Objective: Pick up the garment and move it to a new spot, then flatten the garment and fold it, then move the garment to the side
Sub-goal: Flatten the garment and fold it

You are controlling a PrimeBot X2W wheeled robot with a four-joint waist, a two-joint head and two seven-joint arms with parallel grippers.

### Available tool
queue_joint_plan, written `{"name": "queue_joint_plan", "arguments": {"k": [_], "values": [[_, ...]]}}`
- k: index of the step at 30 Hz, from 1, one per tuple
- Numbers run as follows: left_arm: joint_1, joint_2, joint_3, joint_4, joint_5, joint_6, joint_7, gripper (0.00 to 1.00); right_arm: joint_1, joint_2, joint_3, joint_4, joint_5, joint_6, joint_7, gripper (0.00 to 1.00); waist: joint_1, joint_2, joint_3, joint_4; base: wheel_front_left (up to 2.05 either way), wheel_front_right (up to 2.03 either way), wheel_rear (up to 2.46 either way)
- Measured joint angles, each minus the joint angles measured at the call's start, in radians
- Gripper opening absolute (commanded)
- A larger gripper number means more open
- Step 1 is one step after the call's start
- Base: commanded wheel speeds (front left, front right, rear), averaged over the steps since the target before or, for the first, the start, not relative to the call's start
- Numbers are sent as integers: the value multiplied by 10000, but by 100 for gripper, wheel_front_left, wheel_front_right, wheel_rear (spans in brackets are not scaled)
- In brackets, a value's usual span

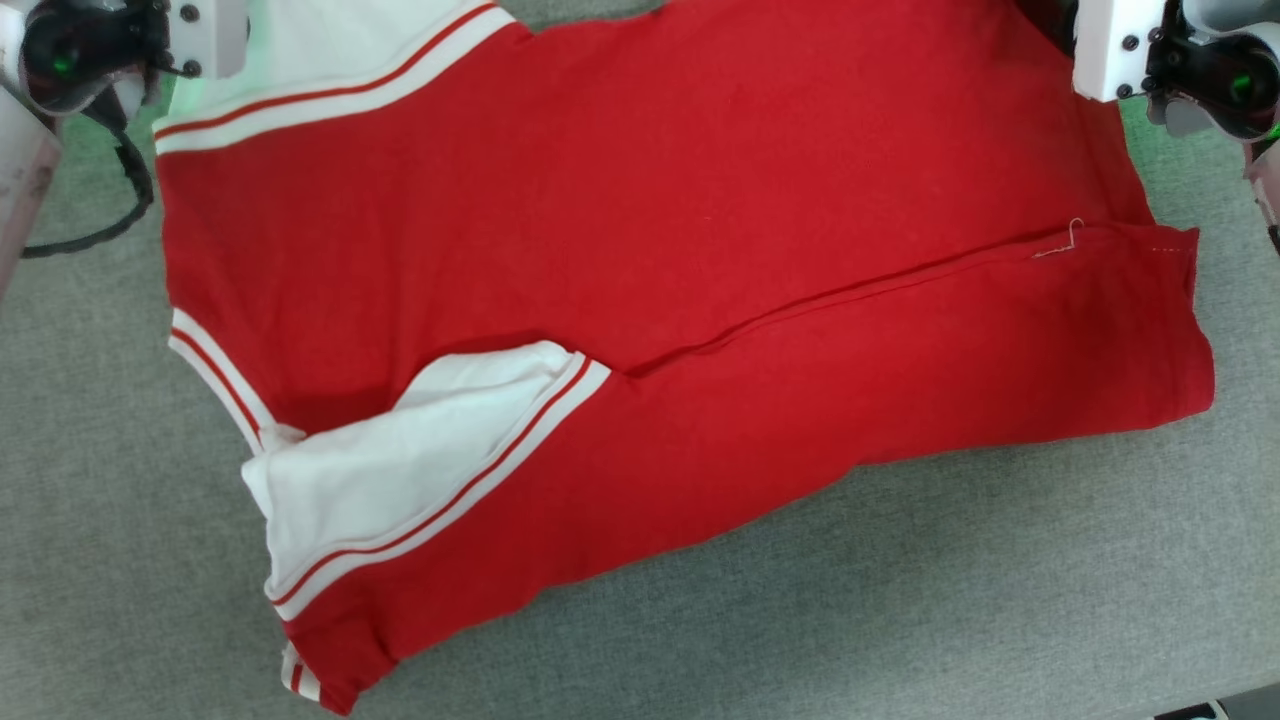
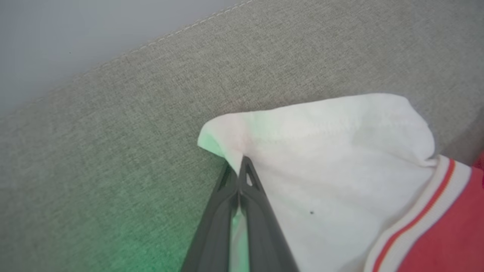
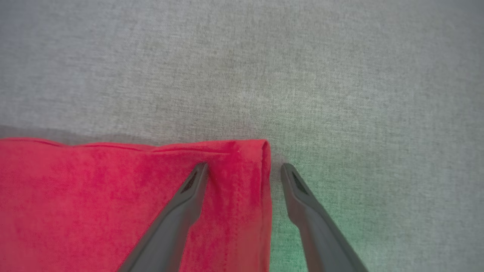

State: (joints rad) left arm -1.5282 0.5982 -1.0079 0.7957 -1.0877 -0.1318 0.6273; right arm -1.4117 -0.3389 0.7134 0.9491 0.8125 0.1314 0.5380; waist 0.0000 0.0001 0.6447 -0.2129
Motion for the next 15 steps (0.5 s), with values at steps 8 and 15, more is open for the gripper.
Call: {"name": "queue_joint_plan", "arguments": {"k": [8,15], "values": [[174,-59,-276,-117,-566,4,-940,0,45,-272,543,-94,412,2,-855,0,0,0,-190,156,0,0,0],[802,65,-673,-1252,-1116,4,-2410,0,655,-913,1260,-980,961,0,-1812,0,0,0,-744,409,0,0,0]]}}
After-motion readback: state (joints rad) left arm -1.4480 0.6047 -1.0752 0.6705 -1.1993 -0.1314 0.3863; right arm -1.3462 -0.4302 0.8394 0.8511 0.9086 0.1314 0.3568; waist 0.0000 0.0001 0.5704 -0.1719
